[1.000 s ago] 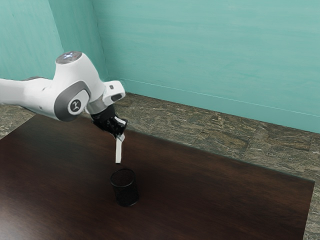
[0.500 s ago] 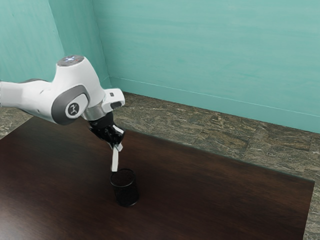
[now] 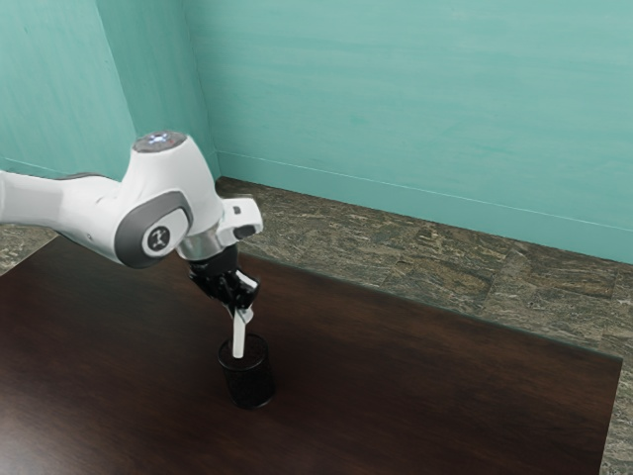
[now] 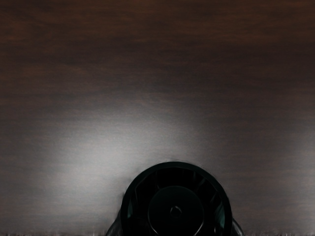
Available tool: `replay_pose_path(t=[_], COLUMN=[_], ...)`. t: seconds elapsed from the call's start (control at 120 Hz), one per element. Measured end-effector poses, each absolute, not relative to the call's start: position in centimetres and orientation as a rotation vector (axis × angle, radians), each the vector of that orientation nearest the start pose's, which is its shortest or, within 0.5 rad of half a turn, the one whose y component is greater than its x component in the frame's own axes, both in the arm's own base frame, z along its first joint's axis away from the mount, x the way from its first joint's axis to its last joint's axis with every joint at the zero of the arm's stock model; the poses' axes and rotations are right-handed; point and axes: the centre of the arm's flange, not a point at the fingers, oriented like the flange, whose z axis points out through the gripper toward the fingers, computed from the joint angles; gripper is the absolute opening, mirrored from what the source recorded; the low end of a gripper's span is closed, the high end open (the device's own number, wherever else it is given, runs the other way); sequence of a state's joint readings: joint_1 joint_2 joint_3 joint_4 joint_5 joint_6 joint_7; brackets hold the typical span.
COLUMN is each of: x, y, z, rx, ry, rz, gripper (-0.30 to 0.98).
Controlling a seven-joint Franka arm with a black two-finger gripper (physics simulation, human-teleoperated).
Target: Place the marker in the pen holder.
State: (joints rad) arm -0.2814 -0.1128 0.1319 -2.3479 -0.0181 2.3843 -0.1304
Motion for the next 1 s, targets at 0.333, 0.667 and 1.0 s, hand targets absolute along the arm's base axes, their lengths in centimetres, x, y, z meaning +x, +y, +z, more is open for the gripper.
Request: replay_pose_path(t=[0.333,0.667,1.0], x=[49.3,55.6,53.4], y=[-7.7,-1.1,8.8], z=[37.8,60.1,65.0], rx=[-3.194,-3.091,-3.019], ry=[0.001,-0.058,-0.299], rz=[-0.225,-0.441,-0.078], gripper=[0.15,0.57,0.66])
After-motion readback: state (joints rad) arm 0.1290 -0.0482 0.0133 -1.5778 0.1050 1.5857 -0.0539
